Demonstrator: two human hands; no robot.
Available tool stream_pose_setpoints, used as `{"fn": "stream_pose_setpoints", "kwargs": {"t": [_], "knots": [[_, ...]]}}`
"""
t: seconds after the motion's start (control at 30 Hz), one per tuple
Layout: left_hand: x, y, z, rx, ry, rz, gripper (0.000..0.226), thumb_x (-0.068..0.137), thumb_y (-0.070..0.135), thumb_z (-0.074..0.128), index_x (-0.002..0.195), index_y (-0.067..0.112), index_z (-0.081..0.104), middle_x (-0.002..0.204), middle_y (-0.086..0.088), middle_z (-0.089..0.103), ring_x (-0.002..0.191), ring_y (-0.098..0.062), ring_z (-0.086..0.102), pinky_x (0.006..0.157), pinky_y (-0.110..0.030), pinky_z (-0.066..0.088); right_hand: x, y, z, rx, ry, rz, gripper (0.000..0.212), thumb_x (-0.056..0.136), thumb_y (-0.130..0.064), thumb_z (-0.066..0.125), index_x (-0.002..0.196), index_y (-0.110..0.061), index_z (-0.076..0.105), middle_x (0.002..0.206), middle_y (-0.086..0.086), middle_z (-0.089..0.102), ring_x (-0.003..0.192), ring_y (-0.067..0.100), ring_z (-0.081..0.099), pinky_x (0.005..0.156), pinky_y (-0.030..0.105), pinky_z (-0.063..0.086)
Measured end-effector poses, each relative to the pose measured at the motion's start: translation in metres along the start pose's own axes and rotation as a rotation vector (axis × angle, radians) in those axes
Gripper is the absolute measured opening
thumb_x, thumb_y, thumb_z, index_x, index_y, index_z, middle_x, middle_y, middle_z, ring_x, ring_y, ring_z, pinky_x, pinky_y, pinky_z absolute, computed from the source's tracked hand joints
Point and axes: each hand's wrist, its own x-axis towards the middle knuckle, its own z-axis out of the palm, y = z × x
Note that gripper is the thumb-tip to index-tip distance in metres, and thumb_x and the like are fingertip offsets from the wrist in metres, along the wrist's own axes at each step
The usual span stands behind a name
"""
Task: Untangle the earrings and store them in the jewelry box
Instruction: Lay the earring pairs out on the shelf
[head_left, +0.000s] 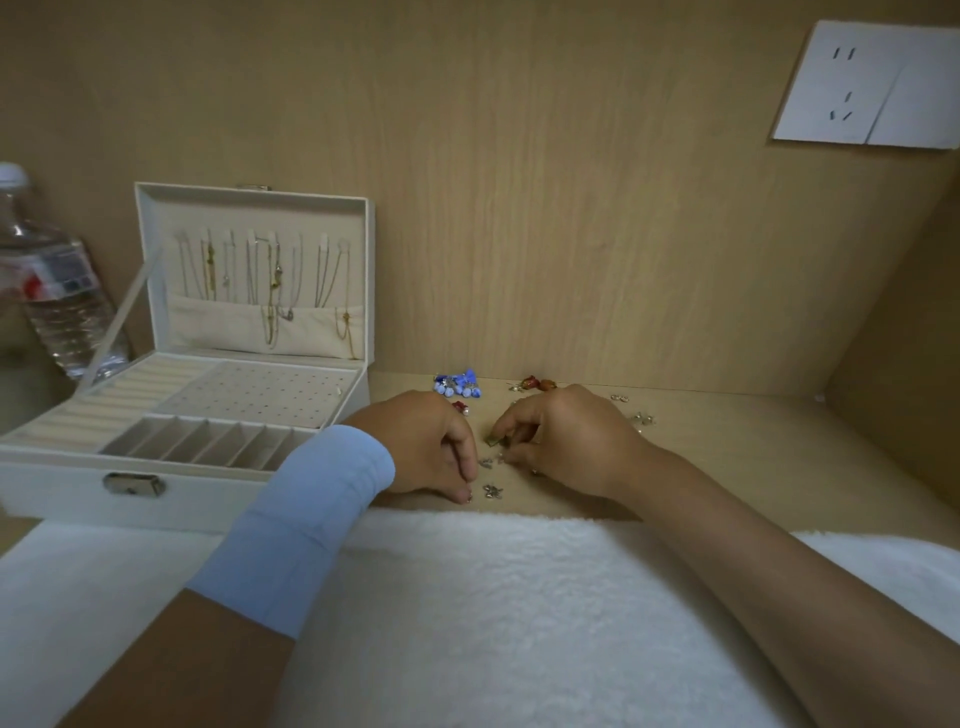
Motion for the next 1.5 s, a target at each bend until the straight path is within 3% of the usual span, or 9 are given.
{"fn": "stream_pose_setpoints", "kwargs": {"t": [0.27,0.47,0.63,0.77,0.93,1.0,1.17,1.27,1.5], "knots": [[-0.001,-0.006,0.000,-0.018,-0.021,0.014,0.014,0.073,0.024,0.084,0.081,0.031,0.076,0.081,0.014,0.074,0.080,-0.003,0.068,0.088,-0.030,0.056,-0.001,-0.004,-0.004,-0.136,-0.007,-0.029,0.017,0.091,-0.036,0.068,0.106,-0.038,0.076,0.108,-0.021,0.072,0.101,0.002,0.062,0.077,0.022,0.042],[0.000,-0.004,0.005,-0.025,0.048,0.013,0.007,0.075,0.030,0.081,0.077,0.032,0.075,0.078,0.014,0.073,0.080,-0.003,0.067,0.087,-0.033,0.056,-0.002,-0.006,-0.001,-0.125,-0.047,-0.037,0.014,0.091,-0.032,0.067,0.102,-0.036,0.076,0.100,-0.021,0.071,0.092,0.001,0.062,0.077,0.023,0.046],[-0.002,-0.004,0.002,-0.206,0.264,0.081,0.011,0.071,0.026,0.084,0.073,0.032,0.075,0.070,0.019,0.070,0.071,-0.002,0.066,0.082,-0.036,0.057,-0.003,-0.011,-0.010,0.399,-0.004,0.004,0.013,0.094,-0.014,0.067,0.096,-0.018,0.080,0.082,-0.015,0.073,0.071,-0.010,0.062,0.068,0.006,0.043],[-0.004,0.000,0.000,-0.290,0.405,0.164,0.013,0.069,0.024,0.087,0.071,0.029,0.076,0.060,0.023,0.063,0.058,-0.001,0.053,0.070,-0.027,0.051,-0.005,-0.015,-0.016,0.740,-0.043,0.087,0.014,0.093,-0.008,0.069,0.102,-0.002,0.077,0.077,-0.002,0.073,0.055,-0.004,0.058,0.055,0.006,0.040],[-0.003,0.001,0.004,-0.340,0.480,0.261,0.012,0.071,0.019,0.086,0.076,0.025,0.077,0.072,0.014,0.070,0.060,0.002,0.054,0.065,-0.016,0.049,-0.007,-0.006,-0.018,0.843,-0.110,0.164,0.008,0.091,-0.016,0.072,0.091,-0.012,0.080,0.083,0.002,0.075,0.061,0.005,0.049,0.054,0.019,0.037],[-0.002,0.003,0.005,-0.350,0.435,0.242,0.017,0.070,0.020,0.087,0.081,0.026,0.076,0.075,0.013,0.070,0.059,0.004,0.054,0.068,-0.017,0.049,-0.009,-0.002,-0.019,0.769,-0.084,0.146,0.006,0.090,-0.017,0.073,0.088,-0.014,0.079,0.080,-0.003,0.072,0.061,0.002,0.052,0.058,0.019,0.041],[0.000,0.002,0.011,-0.102,0.112,0.067,0.022,0.070,0.039,0.083,0.088,0.036,0.071,0.080,0.019,0.068,0.064,0.007,0.055,0.070,-0.021,0.046,-0.014,-0.002,-0.022,0.131,-0.185,0.003,0.007,0.086,-0.028,0.074,0.081,-0.030,0.079,0.081,-0.021,0.073,0.076,-0.007,0.063,0.074,0.019,0.050],[0.000,0.004,0.014,-0.012,0.036,0.053,0.017,0.073,0.041,0.080,0.088,0.037,0.074,0.082,0.019,0.069,0.078,0.002,0.063,0.082,-0.028,0.055,-0.017,-0.007,-0.016,0.027,-0.232,0.013,0.006,0.084,-0.034,0.071,0.083,-0.033,0.077,0.078,-0.026,0.071,0.078,-0.006,0.064,0.078,0.025,0.055],[0.000,0.005,0.014,-0.003,0.019,0.054,0.010,0.076,0.036,0.079,0.085,0.034,0.076,0.083,0.017,0.071,0.082,0.000,0.065,0.085,-0.031,0.056,-0.018,-0.016,-0.012,-0.055,-0.152,-0.046,0.007,0.082,-0.041,0.073,0.086,-0.036,0.076,0.081,-0.025,0.070,0.080,-0.008,0.061,0.070,0.020,0.050]]}}
